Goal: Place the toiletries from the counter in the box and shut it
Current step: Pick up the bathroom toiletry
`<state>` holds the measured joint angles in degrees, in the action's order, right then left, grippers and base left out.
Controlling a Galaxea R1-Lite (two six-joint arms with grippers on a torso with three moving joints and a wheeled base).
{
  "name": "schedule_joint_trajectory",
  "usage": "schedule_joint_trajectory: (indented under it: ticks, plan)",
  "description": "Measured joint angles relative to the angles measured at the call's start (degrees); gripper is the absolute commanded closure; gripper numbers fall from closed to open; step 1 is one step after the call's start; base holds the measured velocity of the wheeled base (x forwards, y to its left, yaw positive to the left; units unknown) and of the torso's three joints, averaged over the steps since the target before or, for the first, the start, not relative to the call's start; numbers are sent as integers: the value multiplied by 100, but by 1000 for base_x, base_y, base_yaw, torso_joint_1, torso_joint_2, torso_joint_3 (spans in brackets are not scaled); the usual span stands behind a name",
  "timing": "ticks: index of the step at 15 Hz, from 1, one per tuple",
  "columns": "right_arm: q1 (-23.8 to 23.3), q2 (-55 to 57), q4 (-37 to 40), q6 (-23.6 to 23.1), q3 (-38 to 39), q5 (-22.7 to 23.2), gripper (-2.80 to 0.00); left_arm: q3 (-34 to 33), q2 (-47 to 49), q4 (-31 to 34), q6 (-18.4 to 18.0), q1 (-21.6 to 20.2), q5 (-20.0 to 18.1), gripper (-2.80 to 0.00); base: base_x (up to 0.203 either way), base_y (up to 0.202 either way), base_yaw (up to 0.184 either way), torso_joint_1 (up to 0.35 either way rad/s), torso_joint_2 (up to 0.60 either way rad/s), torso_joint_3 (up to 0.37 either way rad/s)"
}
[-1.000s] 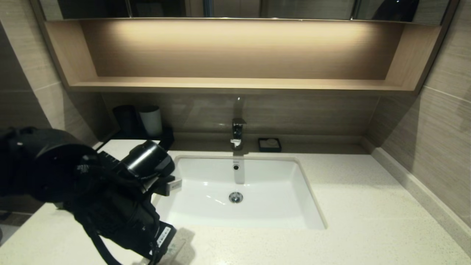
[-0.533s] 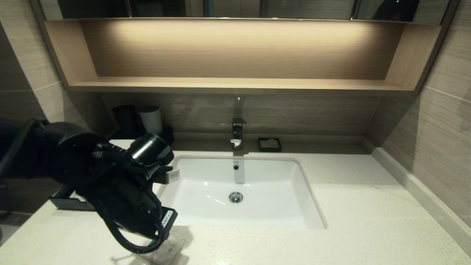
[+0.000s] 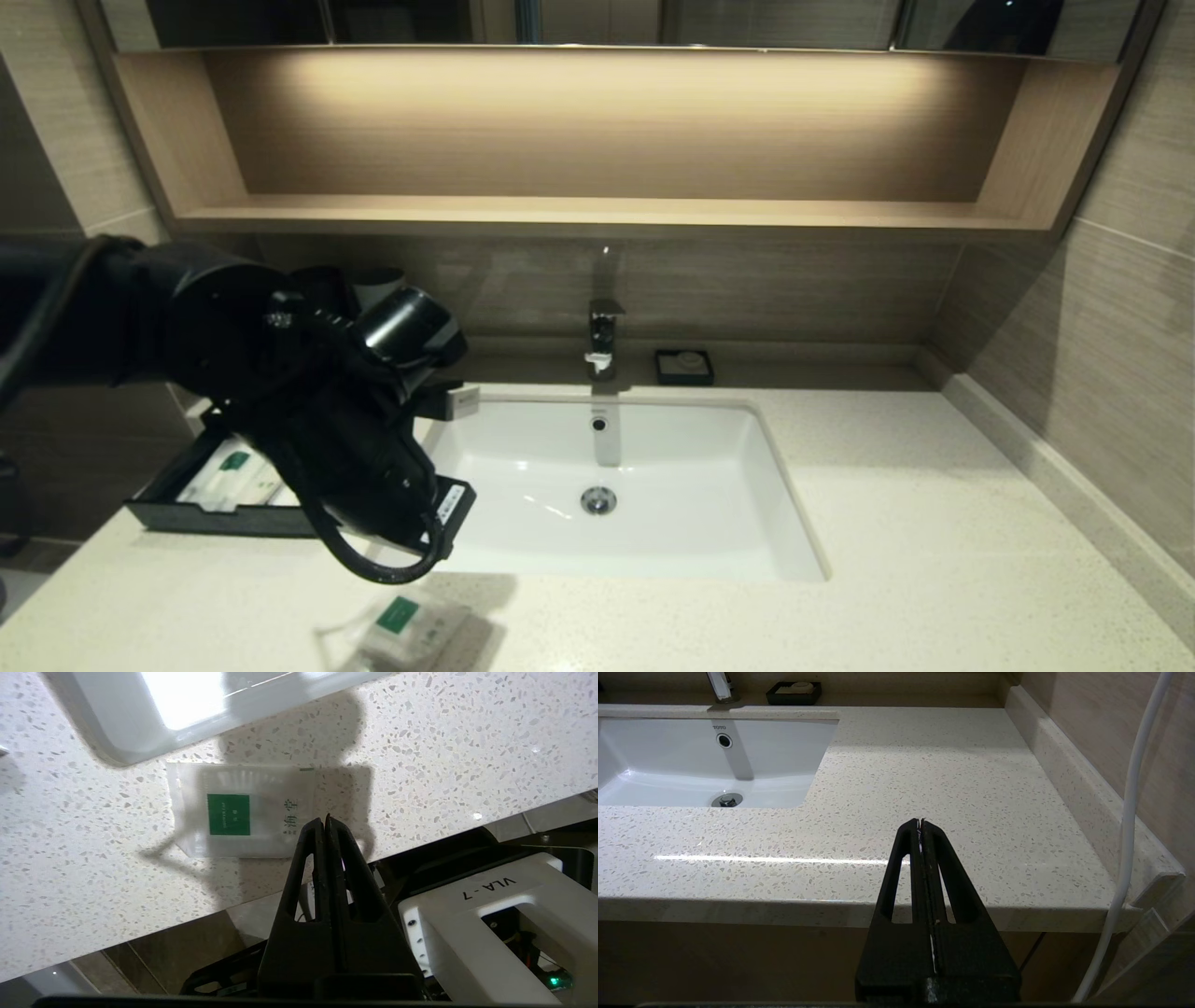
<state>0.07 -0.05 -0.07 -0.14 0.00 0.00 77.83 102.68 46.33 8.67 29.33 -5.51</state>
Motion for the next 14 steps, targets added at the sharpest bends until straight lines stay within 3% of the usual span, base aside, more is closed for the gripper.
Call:
schedule_joint_trajectory:
  ticks: [3, 8, 14]
  plan:
    - [1, 0, 0, -2, 0, 0, 0, 465, 211, 344, -181, 43, 424, 0, 0, 0, 0, 0, 0, 0]
    - [2, 0, 0, -2, 0, 0, 0, 861, 582, 908, -714, 91, 570, 0, 0, 0, 0, 0, 0, 0]
    - [2, 0, 0, -2, 0, -2, 0, 925, 901, 968, -766, 80, 613, 0, 0, 0, 0, 0, 0, 0]
